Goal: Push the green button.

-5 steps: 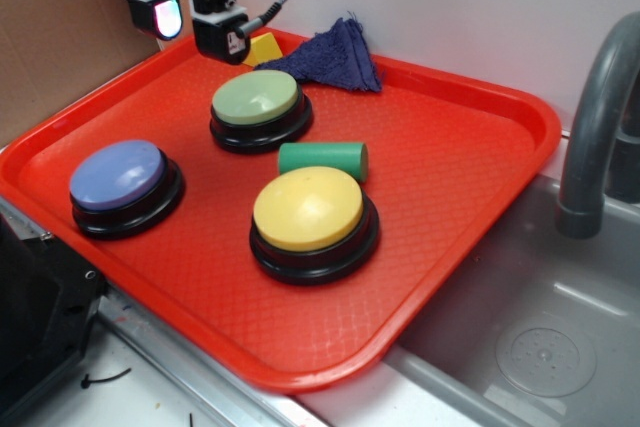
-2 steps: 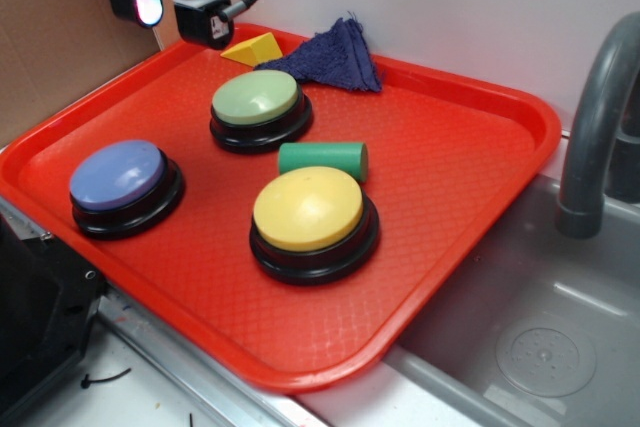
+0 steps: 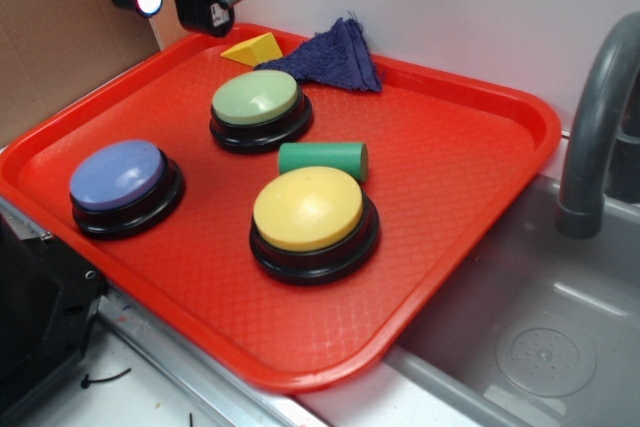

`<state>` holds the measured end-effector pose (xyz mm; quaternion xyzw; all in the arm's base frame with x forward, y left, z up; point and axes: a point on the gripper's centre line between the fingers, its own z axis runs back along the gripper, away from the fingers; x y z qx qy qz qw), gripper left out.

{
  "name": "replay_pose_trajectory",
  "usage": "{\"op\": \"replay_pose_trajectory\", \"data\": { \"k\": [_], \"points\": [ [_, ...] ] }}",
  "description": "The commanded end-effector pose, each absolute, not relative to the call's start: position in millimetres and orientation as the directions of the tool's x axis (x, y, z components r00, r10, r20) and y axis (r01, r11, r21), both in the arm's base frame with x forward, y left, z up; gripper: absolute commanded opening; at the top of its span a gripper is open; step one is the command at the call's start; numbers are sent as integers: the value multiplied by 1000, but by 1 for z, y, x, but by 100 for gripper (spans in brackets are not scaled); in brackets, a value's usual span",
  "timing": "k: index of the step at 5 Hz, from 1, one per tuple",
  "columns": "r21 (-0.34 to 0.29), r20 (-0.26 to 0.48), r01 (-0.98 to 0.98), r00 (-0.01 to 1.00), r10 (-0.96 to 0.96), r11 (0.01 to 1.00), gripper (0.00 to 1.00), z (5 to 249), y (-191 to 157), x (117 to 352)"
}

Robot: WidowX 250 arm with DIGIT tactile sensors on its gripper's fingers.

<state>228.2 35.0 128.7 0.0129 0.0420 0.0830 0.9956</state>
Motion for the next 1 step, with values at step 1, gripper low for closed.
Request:
{"op": "replay_pose_trajectory", "data": {
  "k": [1],
  "points": [
    [43, 12, -225, 974, 225, 973, 100, 155, 40, 230]
  ]
}}
